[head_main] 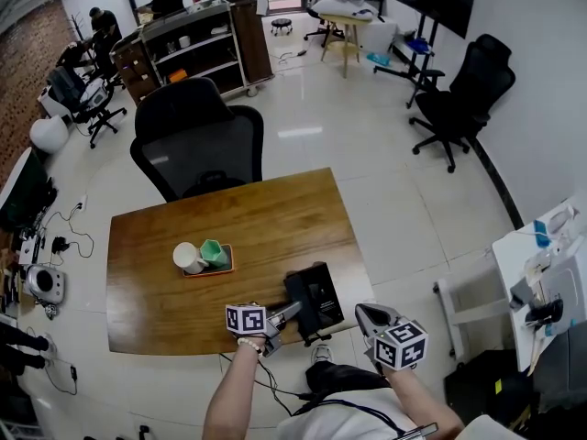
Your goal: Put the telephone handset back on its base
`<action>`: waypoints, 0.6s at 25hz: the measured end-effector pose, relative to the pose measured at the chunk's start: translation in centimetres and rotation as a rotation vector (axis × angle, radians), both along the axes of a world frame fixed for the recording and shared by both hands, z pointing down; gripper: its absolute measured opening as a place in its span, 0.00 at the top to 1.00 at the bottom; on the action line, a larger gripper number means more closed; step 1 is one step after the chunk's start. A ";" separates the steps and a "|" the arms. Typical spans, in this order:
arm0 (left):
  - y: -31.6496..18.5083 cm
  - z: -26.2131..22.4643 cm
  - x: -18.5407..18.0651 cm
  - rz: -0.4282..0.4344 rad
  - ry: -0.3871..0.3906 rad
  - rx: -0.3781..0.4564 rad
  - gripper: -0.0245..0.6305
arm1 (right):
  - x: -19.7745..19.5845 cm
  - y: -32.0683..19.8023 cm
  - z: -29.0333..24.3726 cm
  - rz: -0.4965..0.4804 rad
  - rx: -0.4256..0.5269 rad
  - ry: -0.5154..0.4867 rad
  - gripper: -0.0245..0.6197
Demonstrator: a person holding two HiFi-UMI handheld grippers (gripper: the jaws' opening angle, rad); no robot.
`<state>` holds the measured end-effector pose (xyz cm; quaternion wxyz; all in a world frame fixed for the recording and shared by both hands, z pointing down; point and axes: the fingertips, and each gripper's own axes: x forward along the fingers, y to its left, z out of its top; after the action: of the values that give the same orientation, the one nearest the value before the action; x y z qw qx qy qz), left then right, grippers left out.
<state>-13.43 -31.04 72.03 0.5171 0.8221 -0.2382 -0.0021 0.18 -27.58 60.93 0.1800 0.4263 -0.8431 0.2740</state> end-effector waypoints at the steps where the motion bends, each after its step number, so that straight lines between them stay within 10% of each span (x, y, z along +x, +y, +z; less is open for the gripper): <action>1: -0.1 0.1 0.1 0.002 0.007 -0.004 0.85 | 0.0 -0.1 0.0 0.001 -0.003 0.001 0.96; 15: -0.5 1.3 0.6 0.064 0.079 -0.035 0.85 | 0.6 -1.0 1.1 0.018 -0.026 0.009 0.96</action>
<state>-12.79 -31.57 73.36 0.5403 0.8193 -0.1913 -0.0140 0.79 -28.55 62.00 0.1868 0.4326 -0.8348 0.2848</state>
